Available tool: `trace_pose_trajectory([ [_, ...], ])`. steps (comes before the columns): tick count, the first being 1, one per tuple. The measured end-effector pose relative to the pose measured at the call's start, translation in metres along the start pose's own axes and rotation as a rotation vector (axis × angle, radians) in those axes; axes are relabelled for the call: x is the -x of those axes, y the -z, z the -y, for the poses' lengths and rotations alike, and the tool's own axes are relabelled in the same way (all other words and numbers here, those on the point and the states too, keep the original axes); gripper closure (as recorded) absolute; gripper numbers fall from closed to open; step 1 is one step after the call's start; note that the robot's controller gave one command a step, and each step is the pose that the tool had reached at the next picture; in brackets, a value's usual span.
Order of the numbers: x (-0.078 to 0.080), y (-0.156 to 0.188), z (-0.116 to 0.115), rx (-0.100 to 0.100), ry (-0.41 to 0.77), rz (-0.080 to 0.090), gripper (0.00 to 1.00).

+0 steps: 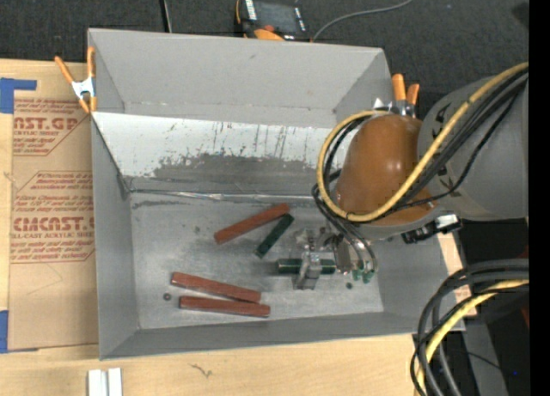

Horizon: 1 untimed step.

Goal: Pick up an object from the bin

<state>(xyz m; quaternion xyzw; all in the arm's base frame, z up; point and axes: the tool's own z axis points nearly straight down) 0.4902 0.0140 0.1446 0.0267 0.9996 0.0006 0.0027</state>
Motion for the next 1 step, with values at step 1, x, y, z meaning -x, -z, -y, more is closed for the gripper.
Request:
trace_pose_trajectory([
  [1,0.0005,0.0040,-0.0005,0.000,0.000,-0.004,1.00],
])
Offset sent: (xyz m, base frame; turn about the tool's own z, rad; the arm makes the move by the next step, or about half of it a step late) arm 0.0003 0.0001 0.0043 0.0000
